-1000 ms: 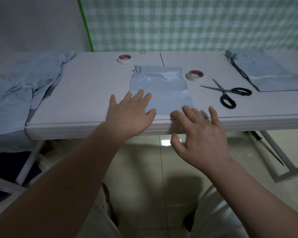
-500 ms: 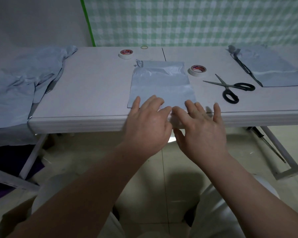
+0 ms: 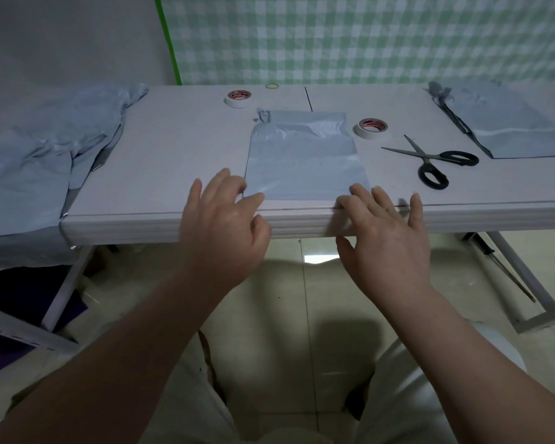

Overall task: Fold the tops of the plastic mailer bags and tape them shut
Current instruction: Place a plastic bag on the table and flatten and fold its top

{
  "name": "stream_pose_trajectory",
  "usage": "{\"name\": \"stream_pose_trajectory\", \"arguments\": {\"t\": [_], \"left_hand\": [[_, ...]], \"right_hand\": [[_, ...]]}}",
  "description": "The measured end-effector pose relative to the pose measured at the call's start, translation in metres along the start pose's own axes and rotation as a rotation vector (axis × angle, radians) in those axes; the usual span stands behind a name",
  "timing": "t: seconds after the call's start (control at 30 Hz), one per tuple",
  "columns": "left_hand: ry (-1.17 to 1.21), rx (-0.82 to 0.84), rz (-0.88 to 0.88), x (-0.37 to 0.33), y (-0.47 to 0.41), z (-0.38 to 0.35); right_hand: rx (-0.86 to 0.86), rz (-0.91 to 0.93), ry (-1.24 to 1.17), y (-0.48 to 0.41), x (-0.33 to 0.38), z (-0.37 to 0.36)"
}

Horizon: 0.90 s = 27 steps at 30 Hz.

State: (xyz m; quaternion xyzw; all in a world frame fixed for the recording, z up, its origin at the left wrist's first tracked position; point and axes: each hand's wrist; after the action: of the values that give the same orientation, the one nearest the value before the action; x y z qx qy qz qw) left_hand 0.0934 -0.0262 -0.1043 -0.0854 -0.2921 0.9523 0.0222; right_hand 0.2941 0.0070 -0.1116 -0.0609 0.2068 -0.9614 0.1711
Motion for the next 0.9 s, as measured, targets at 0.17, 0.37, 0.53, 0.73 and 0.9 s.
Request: {"name": "stream_pose_trajectory", "arguments": {"t": [0.17,0.37,0.53,0.73,0.9], "left_hand": [[-0.031,-0.029,0.004,0.01,0.002,0.005],[-0.008,-0.016,0.072,0.005,0.001,0.004],[0.022,0.19,0.0,-0.029,-0.012,0.01],[-0.06,0.417,-0.005,-0.052,-0.014,-0.009],[-0.182,0.419,-0.015,-0.039,-0.008,-0.004]], "right_hand": [[-0.044,-0.081,-0.001,0.001,-0.006,0.002],[0.066,-0.123,0.003,0.003,-0.008,0.015],[0.078,0.042,-0.053,-0.005,0.006,0.018],[0.137,0.161,-0.128,-0.012,0.023,0.003],[0.181,0.157,-0.01,-0.011,0.009,0.009]]}}
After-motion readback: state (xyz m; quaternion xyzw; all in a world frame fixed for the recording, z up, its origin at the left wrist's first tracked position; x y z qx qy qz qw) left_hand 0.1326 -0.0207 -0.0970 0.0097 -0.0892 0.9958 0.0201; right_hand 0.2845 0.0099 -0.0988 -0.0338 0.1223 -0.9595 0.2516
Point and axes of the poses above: each hand's wrist, its own y-axis away from the middle knuckle, its own z-axis out of the back of the hand, x = y × z, and after that the axes turned 1 degree about -x, right-handed
